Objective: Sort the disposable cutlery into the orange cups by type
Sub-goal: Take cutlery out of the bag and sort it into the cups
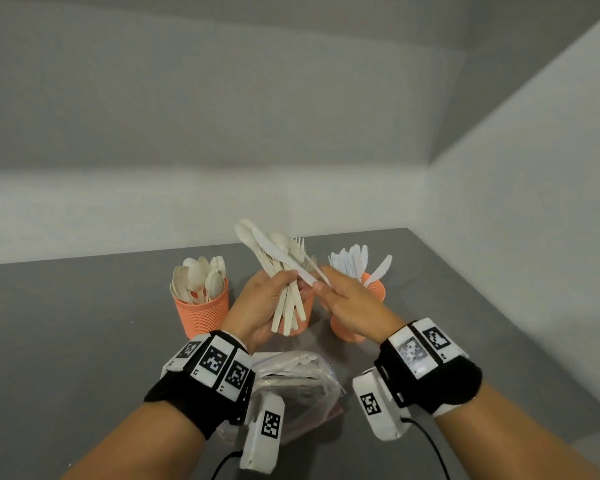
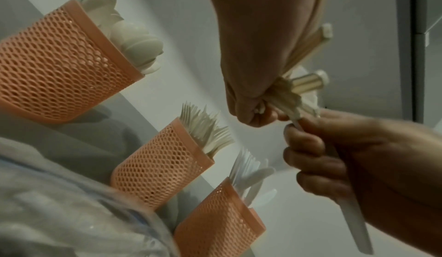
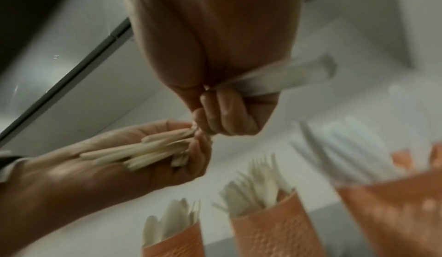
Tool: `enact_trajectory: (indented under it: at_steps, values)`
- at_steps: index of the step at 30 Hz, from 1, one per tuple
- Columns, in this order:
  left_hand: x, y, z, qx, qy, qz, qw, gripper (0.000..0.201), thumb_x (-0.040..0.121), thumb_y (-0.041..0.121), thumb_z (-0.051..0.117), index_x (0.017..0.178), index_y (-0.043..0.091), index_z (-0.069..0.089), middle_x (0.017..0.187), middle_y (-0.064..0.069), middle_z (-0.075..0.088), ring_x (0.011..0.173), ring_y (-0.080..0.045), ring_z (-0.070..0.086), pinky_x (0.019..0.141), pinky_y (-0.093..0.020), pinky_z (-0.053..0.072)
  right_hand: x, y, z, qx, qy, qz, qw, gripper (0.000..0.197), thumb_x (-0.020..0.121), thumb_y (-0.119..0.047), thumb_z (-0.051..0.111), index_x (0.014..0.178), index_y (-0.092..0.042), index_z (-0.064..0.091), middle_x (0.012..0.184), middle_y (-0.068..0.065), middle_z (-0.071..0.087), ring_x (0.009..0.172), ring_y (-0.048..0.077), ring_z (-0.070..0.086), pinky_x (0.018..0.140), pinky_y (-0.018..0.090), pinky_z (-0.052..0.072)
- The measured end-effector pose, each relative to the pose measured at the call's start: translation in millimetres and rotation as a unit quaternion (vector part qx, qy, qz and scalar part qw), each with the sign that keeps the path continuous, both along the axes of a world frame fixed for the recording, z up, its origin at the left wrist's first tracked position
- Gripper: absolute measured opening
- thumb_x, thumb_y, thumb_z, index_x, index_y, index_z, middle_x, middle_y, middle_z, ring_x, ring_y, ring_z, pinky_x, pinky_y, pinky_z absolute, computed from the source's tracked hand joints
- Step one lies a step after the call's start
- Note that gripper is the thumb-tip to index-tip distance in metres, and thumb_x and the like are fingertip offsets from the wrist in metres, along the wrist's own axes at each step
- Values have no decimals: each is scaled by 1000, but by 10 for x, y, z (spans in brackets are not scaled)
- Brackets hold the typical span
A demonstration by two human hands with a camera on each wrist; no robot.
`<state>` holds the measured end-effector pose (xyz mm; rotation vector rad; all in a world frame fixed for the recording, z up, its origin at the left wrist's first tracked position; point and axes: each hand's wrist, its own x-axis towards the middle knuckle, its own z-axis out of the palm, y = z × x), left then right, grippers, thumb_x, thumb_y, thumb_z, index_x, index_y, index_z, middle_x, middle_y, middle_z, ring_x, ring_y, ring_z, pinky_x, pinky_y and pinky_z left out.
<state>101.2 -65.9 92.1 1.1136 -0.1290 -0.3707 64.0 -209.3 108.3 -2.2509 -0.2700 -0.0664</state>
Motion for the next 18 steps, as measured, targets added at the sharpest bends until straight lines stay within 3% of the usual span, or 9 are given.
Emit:
enact_trajectory:
  at_steps: [2,5,9,11,14,16,18]
  values:
    - [22,-6,16,-29,9,6,1000,10,93,2,46,95,1,55,69,-8,60,59,-12,61,60,-23,54,36,-169,71,-9,-34,-25,999,12,100,-18,35,97,-22,46,72,-15,46,65,-6,48,69,17,36]
    - [48,39,3,-13,-3,17,1000,9,91,3,49,94,3,57,68,-5,61,57,-7,62,59,-22,54,133,-420,178,114,-48,-85,989,15,101,-19,34,103,-12,46,69,-6,44,59,6,42,59,19,40]
    - [37,82,-49,-27,0,-28,999,18,89,2,52,106,1,56,68,-3,66,65,-10,64,63,-24,55,389,-612,118,222,-182,-191,939,12,101,-15,31,103,-11,42,73,-3,47,66,8,47,64,9,46]
    - [21,72,-50,-53,16,-56,997,19,89,-2,48,107,0,54,70,-4,65,65,-11,63,66,-24,55,523,-628,-31,244,-209,-247,914,11,101,-16,32,103,-12,41,73,-4,47,66,7,48,66,9,45]
    - [-20,75,-21,-71,21,-98,992,17,90,-4,44,104,0,53,70,-5,63,64,-12,61,64,-23,55,653,-585,-312,283,-164,-295,898,10,99,-24,40,100,-14,42,79,0,50,69,9,52,67,17,45]
    - [-53,85,10,-50,6,-106,993,14,90,-4,45,92,2,57,66,-5,59,60,-11,57,59,-21,52,692,-577,-489,263,-132,-305,906,12,97,-25,46,98,-13,46,84,4,54,74,15,54,70,26,44]
    - [-77,78,9,-20,0,-82,996,15,90,-1,47,81,4,58,60,-4,54,53,-9,51,54,-20,47,708,-595,-607,232,-98,-292,923,14,97,-24,45,98,-12,52,85,2,56,82,17,54,76,29,41]
